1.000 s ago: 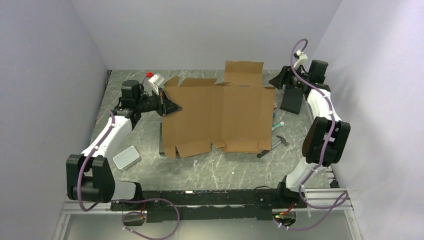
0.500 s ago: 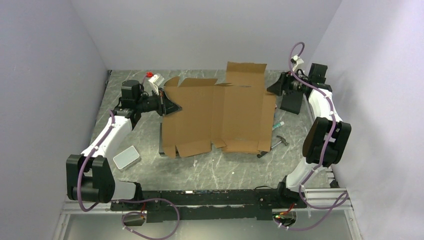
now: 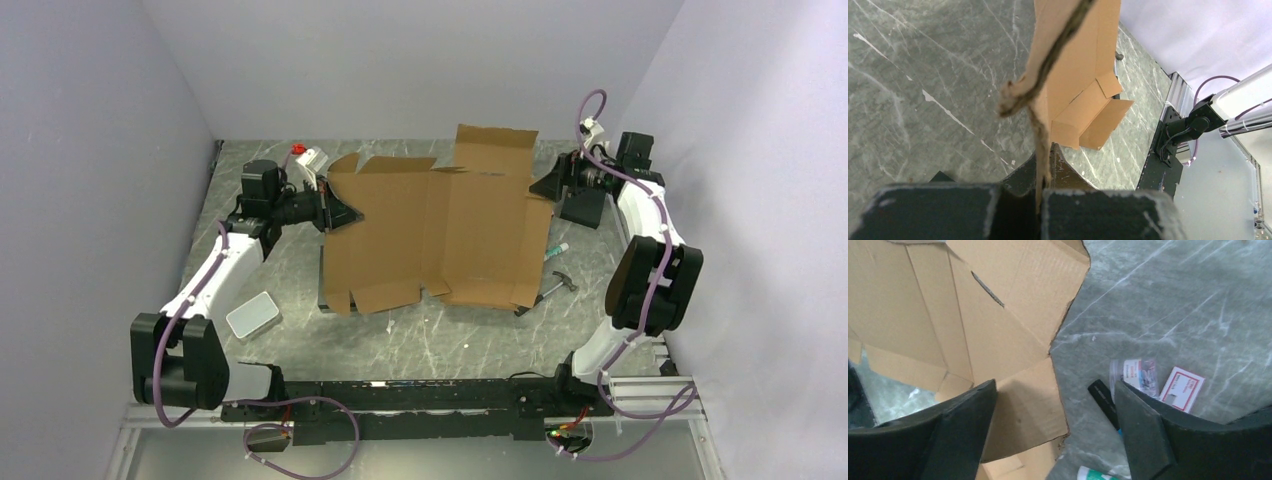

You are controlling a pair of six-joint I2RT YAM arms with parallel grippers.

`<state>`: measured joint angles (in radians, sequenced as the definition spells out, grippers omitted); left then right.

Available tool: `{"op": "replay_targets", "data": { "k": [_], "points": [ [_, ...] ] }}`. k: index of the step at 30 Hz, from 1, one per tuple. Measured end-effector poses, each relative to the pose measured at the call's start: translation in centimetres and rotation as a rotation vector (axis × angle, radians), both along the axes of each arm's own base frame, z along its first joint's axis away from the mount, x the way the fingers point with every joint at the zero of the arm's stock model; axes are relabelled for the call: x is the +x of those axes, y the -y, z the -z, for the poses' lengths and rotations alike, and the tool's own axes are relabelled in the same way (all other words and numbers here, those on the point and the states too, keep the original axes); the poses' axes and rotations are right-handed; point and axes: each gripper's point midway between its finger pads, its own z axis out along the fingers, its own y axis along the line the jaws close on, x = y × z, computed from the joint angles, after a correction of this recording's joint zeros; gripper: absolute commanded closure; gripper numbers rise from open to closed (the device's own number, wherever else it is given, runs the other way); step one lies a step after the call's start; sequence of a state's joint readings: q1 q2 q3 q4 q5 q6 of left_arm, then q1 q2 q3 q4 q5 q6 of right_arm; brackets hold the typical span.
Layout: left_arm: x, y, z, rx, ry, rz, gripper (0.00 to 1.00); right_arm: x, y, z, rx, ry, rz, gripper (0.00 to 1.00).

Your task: Fold the paper box

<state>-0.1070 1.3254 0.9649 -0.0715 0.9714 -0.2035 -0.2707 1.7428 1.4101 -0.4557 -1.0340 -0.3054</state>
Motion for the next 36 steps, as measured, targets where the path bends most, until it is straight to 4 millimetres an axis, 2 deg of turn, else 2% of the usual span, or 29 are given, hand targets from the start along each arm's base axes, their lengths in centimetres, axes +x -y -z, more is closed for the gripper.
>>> {"op": "replay_targets", "data": {
  "k": [3, 5, 7, 9, 11, 12, 13, 14, 15, 16, 18, 20, 22, 26, 32, 36],
  "points": [
    [-0.3, 0.1, -0.5, 0.002, 0.024, 0.007, 1.00, -0.8, -0.2, -1.0, -0.015, 0.030, 0.005, 0.00],
    [-0.6, 0.3, -1.1, 0.005, 0.052, 0.017, 1.00, -1.6, -0.7, -2.7, -0.040, 0.084, 0.007, 0.00],
    [-0.9, 0.5, -1.6, 0.007, 0.081, 0.027, 1.00, -2.5, -1.8, -5.6, -0.076, 0.182, -0.003, 0.00],
    [-1.2, 0.7, -1.9, 0.009, 0.104, 0.035, 1.00, -3.6, -3.9, -9.0, -0.103, 0.302, -0.044, 0.00],
    [-1.5, 0.8, -2.0, 0.012, 0.119, 0.040, 1.00, -5.2, -6.8, -12.2, -0.116, 0.425, -0.114, 0.04],
    [-1.5, 0.8, -2.0, 0.014, 0.126, 0.042, 1.00, -5.9, -8.2, -13.3, -0.116, 0.471, -0.149, 0.11],
    [-1.6, 0.9, -2.0, 0.015, 0.133, 0.042, 1.00, -6.6, -9.7, -14.2, -0.114, 0.511, -0.187, 0.27],
    [-1.7, 0.9, -2.0, 0.017, 0.140, 0.044, 1.00, -7.0, -10.7, -14.6, -0.111, 0.531, -0.213, 0.49],
    [-1.7, 0.9, -2.0, 0.018, 0.146, 0.045, 1.00, -7.1, -11.7, -14.8, -0.109, 0.542, -0.233, 0.65],
    [-1.8, 1.0, -2.1, 0.018, 0.150, 0.047, 1.00, -6.9, -12.4, -14.7, -0.108, 0.540, -0.241, 0.76],
    [-1.8, 1.1, -2.3, 0.018, 0.163, 0.052, 1.00, -5.5, -13.3, -13.5, -0.102, 0.488, -0.228, 0.84],
    [-1.9, 1.2, -2.4, 0.019, 0.173, 0.057, 1.00, -3.9, -13.6, -11.7, -0.111, 0.431, -0.204, 0.89],
    [-1.9, 1.3, -2.4, 0.020, 0.178, 0.061, 1.00, -2.5, -14.1, -9.0, -0.116, 0.345, -0.178, 0.91],
    [-2.0, 1.5, -2.4, 0.023, 0.188, 0.068, 1.00, -1.2, -15.0, -5.7, -0.139, 0.251, -0.157, 0.92],
    [-1.8, 1.4, -2.4, 0.028, 0.192, 0.062, 1.00, -2.2, -17.3, -5.6, -0.190, 0.293, -0.214, 0.94],
    [-1.7, 1.4, -2.3, 0.034, 0.199, 0.056, 1.00, -3.1, -16.8, -6.1, -0.269, 0.345, -0.229, 0.94]
  ]
}}
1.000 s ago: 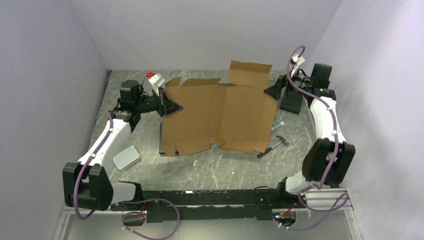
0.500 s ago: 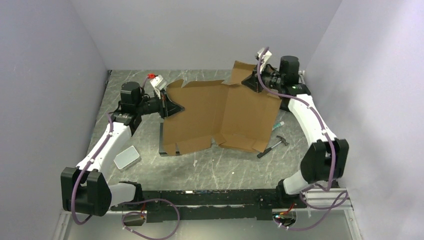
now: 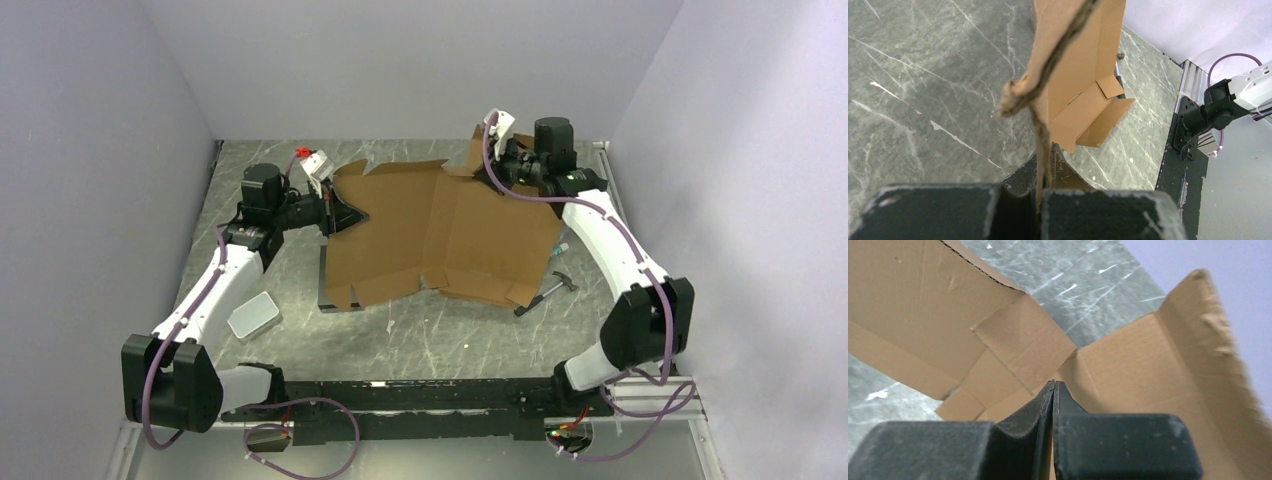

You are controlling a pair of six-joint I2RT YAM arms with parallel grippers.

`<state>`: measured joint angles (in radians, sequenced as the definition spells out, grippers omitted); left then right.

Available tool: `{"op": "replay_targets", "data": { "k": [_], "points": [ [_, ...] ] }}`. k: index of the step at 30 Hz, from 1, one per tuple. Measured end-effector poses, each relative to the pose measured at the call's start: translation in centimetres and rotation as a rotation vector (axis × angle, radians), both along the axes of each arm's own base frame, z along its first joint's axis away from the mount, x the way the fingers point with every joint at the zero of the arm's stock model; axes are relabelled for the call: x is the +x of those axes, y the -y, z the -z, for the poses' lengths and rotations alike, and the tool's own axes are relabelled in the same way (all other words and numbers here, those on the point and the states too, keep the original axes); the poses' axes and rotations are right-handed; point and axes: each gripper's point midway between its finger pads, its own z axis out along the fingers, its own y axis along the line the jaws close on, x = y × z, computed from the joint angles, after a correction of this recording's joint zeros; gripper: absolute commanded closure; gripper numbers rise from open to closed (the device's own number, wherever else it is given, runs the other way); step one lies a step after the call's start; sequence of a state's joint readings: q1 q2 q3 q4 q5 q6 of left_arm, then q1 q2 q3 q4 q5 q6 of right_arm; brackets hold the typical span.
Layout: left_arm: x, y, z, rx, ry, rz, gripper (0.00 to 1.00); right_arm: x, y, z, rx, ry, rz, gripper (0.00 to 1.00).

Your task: Fold the paper box

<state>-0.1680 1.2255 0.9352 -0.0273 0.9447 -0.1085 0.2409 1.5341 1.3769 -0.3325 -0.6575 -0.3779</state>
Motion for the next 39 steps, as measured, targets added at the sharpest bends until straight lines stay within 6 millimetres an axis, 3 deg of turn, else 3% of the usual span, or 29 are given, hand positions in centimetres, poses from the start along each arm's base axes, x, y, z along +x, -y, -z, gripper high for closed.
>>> {"op": "replay_targets", "data": {
  "k": [7, 10, 12, 15, 18, 22, 25, 29, 33, 36, 39],
  "points": [
    [-0.1, 0.2, 0.0, 0.000, 0.000, 0.006, 1.00, -2.1, 1.6, -4.9, -0.052, 0.162, 0.002, 0.93],
    [-0.2, 0.2, 0.0, 0.000, 0.000, 0.009, 1.00, -1.3, 1.5, -7.0, -0.023, 0.193, 0.027, 0.93],
    [-0.2, 0.3, 0.0, 0.000, 0.000, 0.011, 1.00, -0.8, 1.2, -7.1, -0.010, 0.182, 0.034, 0.94],
    [-0.2, 0.4, 0.0, 0.001, 0.002, 0.013, 1.00, 0.5, 0.5, -5.9, 0.003, 0.139, 0.043, 0.96],
    [-0.3, 0.4, 0.0, 0.001, 0.003, 0.014, 1.00, 1.0, -0.4, -2.6, -0.008, 0.064, 0.036, 0.98],
    [-0.3, 0.4, 0.0, 0.000, 0.002, 0.019, 1.00, -0.2, -1.7, 3.1, -0.048, -0.061, 0.013, 0.99],
    [-0.5, 0.5, 0.0, -0.002, 0.002, 0.026, 1.00, -0.3, -2.5, 5.2, -0.063, -0.116, 0.020, 0.99],
    [-0.6, 0.7, -0.2, -0.006, 0.008, 0.036, 1.00, 0.2, -2.7, 5.6, -0.052, -0.137, 0.055, 0.94],
    [-0.5, 0.7, -0.2, -0.007, 0.013, 0.037, 1.00, 0.3, -2.7, 5.4, -0.052, -0.121, 0.040, 0.81],
    [-0.4, 0.6, -0.1, -0.001, 0.018, 0.026, 1.00, -1.3, -2.3, 5.4, -0.095, -0.114, -0.045, 0.66],
    [-0.2, 0.4, 0.1, 0.009, 0.015, 0.012, 1.00, -4.3, -1.2, 3.4, -0.109, -0.063, -0.148, 0.53]
  ]
}}
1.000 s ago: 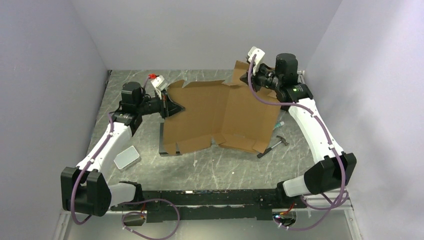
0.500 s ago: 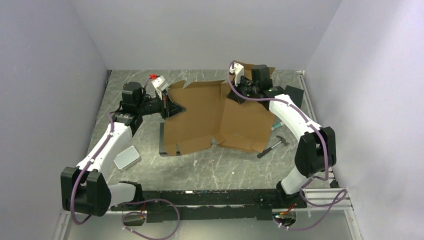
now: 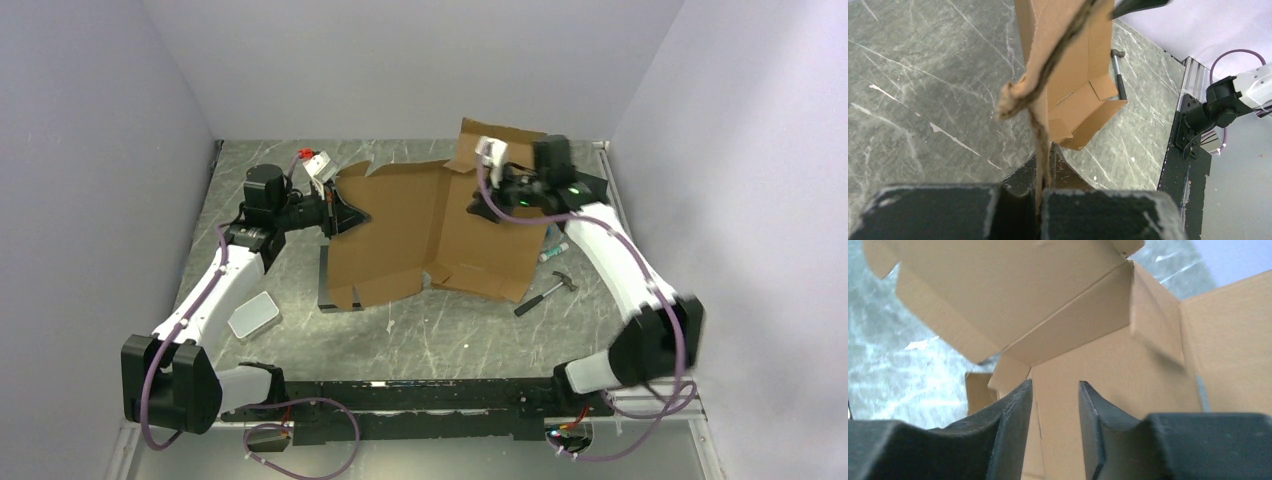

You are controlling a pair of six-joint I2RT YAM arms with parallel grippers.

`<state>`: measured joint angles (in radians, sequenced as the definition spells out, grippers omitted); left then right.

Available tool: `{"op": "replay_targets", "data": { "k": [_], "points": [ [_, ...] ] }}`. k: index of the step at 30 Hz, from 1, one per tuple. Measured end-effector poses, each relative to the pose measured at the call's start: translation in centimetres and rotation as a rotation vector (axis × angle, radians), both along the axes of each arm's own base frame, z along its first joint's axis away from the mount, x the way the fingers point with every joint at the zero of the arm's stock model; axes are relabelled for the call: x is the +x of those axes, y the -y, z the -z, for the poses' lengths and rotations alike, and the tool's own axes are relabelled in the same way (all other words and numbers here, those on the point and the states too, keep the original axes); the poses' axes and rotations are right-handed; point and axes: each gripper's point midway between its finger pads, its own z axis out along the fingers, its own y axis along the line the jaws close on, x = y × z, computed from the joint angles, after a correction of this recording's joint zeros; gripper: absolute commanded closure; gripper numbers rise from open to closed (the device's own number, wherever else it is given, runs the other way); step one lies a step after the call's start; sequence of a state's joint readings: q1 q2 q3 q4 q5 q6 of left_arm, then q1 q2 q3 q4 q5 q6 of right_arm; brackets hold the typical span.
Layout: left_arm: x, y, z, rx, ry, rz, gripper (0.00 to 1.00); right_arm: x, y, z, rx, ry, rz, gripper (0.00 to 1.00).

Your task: Fold the paper box

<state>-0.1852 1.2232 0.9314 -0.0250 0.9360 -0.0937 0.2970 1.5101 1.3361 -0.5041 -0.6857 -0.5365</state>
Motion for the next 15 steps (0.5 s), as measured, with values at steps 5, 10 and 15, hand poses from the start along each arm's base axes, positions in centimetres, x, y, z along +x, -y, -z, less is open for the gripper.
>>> {"op": "replay_targets", "data": {
  "k": [5, 10, 15],
  "points": [
    [0.0, -0.1, -0.1, 0.003, 0.004, -0.011, 1.00, -5.4, 6.2, -8.5, 0.110, 0.262, 0.022, 0.52],
    [-0.1, -0.1, -0.3, 0.000, 0.018, -0.008, 1.00, -3.9, 12.3, -12.9, 0.189, 0.415, 0.296, 0.65],
    [-0.4, 0.0, -0.4, -0.003, 0.030, -0.006, 1.00, 1.4, 17.8, -7.5, 0.256, 0.252, 0.625, 0.83]
  ]
}}
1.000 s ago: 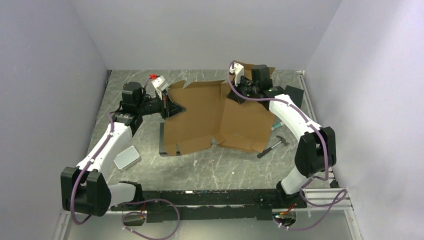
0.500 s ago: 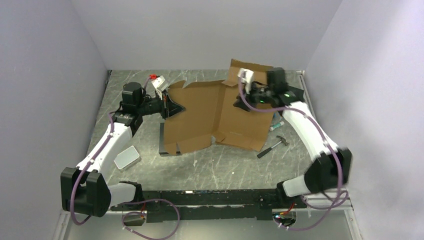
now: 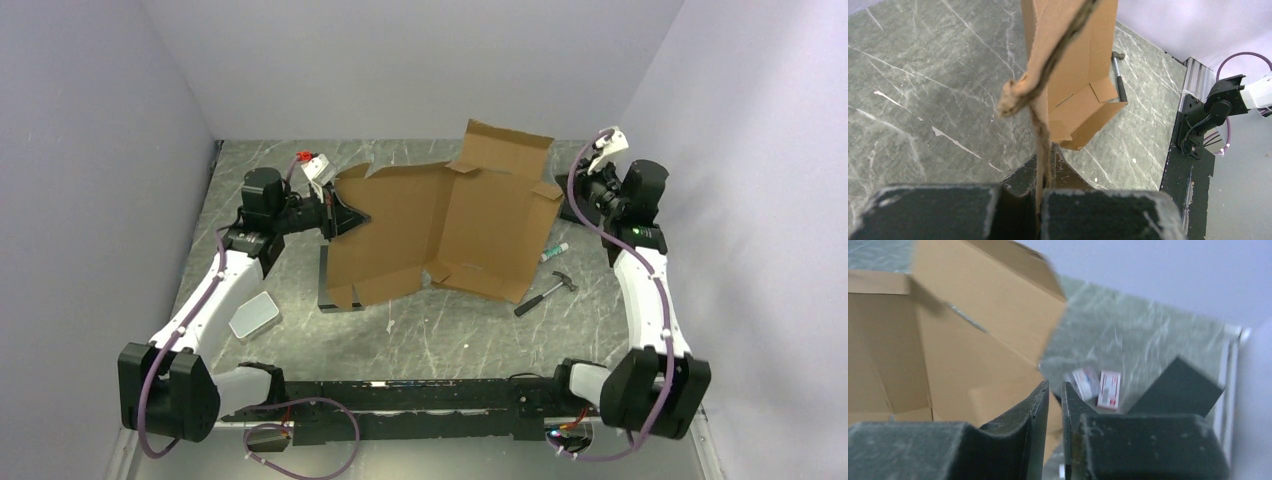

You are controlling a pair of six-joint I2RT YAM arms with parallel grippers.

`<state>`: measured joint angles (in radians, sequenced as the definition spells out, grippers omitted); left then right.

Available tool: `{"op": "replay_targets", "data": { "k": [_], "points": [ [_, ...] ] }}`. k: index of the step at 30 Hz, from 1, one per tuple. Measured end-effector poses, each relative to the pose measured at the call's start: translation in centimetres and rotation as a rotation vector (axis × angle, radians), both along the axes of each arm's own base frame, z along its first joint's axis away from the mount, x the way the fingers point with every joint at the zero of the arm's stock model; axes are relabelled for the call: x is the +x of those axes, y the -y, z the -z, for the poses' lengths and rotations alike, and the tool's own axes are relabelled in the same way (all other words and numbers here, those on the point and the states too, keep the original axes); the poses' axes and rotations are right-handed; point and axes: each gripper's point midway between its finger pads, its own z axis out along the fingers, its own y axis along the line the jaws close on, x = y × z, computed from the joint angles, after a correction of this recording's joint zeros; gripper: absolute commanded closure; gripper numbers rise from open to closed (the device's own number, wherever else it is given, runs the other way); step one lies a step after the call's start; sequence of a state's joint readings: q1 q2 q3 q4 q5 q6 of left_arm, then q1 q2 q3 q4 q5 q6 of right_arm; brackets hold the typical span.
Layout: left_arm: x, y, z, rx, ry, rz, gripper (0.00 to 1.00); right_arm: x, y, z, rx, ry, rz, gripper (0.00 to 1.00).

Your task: Fold the paper box

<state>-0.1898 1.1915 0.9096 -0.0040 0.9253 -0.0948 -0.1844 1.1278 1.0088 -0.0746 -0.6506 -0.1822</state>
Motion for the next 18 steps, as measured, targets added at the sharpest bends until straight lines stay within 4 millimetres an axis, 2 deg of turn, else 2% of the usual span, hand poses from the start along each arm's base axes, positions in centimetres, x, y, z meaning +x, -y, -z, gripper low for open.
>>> {"op": "replay_targets", "data": {
  "k": [2, 4, 6, 10, 12, 15, 18],
  "points": [
    [-0.1, 0.0, -0.1, -0.001, 0.005, 0.001, 1.00, 1.1, 1.7, 3.1, 0.057, -0.094, 0.093, 0.83],
    [-0.2, 0.1, -0.1, -0.001, 0.006, 0.002, 1.00, 1.6, 2.7, 4.6, 0.099, -0.147, 0.158, 0.82],
    [-0.2, 0.1, -0.2, 0.001, 0.010, 0.001, 1.00, 1.7, 3.6, 4.6, 0.127, -0.149, 0.202, 0.82],
    [-0.4, 0.2, -0.4, 0.003, 0.021, 0.001, 1.00, 1.8, 5.6, 2.6, 0.143, -0.081, 0.272, 0.83],
    [-0.4, 0.2, -0.6, 0.003, 0.029, -0.002, 1.00, 1.7, 6.4, 2.1, 0.143, -0.062, 0.290, 0.90],
    [-0.5, 0.1, -1.0, 0.003, 0.043, -0.011, 1.00, 1.8, 6.7, 2.7, 0.150, -0.078, 0.287, 0.94],
    [-0.5, 0.1, -1.3, 0.002, 0.053, -0.016, 1.00, 2.1, 6.2, 4.3, 0.166, -0.130, 0.252, 0.97]
  ]
}}
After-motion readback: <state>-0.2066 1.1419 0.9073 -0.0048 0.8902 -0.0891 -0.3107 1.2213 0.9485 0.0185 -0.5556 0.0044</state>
